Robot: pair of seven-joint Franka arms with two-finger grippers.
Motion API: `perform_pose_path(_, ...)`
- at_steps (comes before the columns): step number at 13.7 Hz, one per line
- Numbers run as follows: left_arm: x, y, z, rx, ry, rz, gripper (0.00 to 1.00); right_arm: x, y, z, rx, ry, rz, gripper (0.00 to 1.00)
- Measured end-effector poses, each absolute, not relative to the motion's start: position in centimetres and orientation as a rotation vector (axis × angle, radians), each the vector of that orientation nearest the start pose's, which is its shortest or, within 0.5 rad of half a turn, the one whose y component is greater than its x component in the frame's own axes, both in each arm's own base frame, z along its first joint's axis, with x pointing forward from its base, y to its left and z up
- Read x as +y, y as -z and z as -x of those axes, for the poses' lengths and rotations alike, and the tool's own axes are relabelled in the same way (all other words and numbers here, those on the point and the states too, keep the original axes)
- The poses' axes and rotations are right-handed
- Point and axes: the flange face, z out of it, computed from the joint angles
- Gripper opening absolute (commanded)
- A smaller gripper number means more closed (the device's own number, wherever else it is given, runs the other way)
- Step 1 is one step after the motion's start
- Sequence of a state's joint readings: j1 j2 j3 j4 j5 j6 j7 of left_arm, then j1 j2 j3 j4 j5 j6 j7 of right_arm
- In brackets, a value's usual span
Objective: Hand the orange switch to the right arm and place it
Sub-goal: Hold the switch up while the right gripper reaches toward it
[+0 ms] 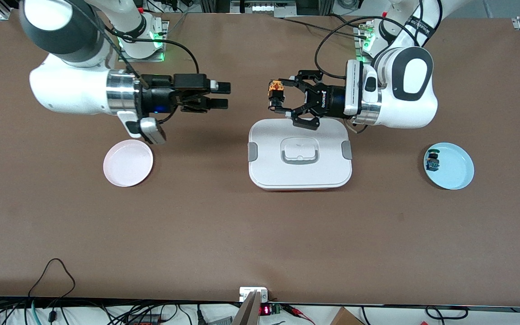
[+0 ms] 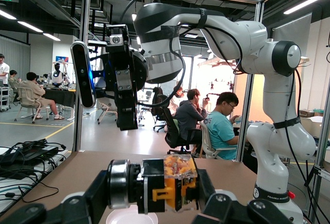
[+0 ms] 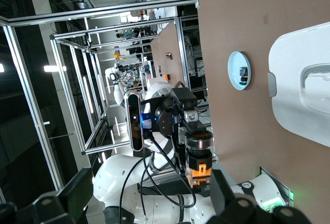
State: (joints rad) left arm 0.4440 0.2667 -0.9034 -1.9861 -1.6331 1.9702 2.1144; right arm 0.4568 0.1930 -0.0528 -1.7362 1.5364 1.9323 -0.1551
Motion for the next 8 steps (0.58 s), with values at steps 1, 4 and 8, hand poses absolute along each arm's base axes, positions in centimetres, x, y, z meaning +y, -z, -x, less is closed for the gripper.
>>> perform_pose_path(1, -29.8, -43.5, -52.8, -1.157, -1.092, -1.178, 0.00, 32.4, -51.6, -56.2, 0.079, -0.183, 1.725, 1.00)
perform_pose_path(4, -29.9, -43.5, -52.8, -1.157, -1.091, -1.178, 0.00, 33.7, -49.8, -56.1, 0.070, -0.199, 1.722, 1.00)
perform_pose_path(8, -29.9, -43.5, -52.7, -1.157, -1.091, -1.178, 0.00, 34.8, -48.5, -55.8, 0.036, -0.192, 1.719, 1.00)
